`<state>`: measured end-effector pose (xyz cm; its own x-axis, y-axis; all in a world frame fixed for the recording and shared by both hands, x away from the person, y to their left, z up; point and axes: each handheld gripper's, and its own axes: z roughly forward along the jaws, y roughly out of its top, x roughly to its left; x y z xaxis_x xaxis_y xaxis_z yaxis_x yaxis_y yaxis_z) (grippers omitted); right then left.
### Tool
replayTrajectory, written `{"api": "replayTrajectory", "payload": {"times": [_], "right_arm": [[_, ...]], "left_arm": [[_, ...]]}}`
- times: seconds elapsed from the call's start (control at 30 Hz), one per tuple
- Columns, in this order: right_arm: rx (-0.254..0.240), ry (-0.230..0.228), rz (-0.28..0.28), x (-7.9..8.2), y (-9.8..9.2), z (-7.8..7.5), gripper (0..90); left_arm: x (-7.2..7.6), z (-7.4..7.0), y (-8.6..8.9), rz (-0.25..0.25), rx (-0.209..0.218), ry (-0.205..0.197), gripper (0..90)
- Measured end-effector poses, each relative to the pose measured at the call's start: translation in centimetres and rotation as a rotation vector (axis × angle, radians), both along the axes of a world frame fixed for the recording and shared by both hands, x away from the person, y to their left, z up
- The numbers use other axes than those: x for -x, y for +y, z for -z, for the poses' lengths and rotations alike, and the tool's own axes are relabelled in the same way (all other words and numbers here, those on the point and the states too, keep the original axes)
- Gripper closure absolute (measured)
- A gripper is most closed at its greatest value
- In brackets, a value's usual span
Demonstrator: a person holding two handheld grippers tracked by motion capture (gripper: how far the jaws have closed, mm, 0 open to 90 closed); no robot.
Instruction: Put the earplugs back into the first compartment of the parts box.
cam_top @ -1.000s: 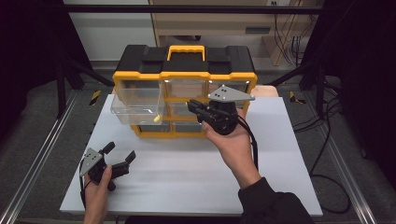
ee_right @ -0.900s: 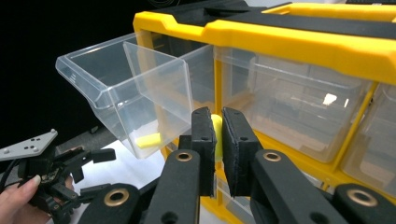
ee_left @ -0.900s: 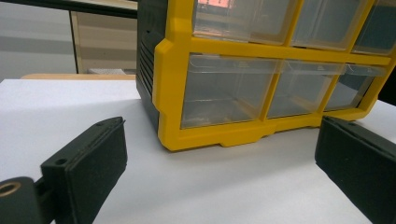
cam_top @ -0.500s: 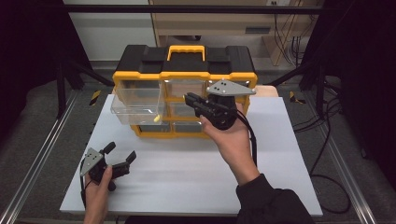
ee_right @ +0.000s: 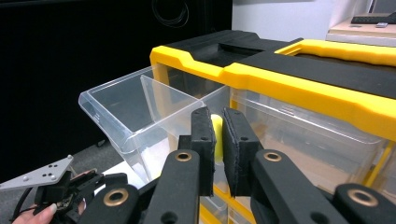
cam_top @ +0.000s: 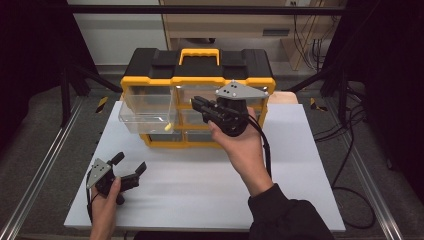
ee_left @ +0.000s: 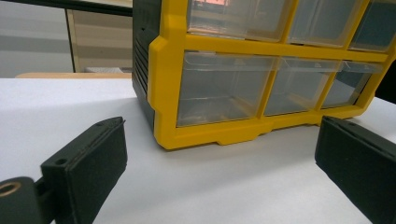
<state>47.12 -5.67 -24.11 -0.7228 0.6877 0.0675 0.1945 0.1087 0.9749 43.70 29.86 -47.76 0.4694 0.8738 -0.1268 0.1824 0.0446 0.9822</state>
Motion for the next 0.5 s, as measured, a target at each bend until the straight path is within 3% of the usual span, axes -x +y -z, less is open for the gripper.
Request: {"api": "replayTrajectory", "payload": {"times": [0.5], "right_arm": [[-0.006,-0.002,-0.015,-0.09,0.69,-0.15,83.5]], "left_arm": [[-0.02,-0.01,-0.05,0.004,-0.002,-0.001,2.2]]}}
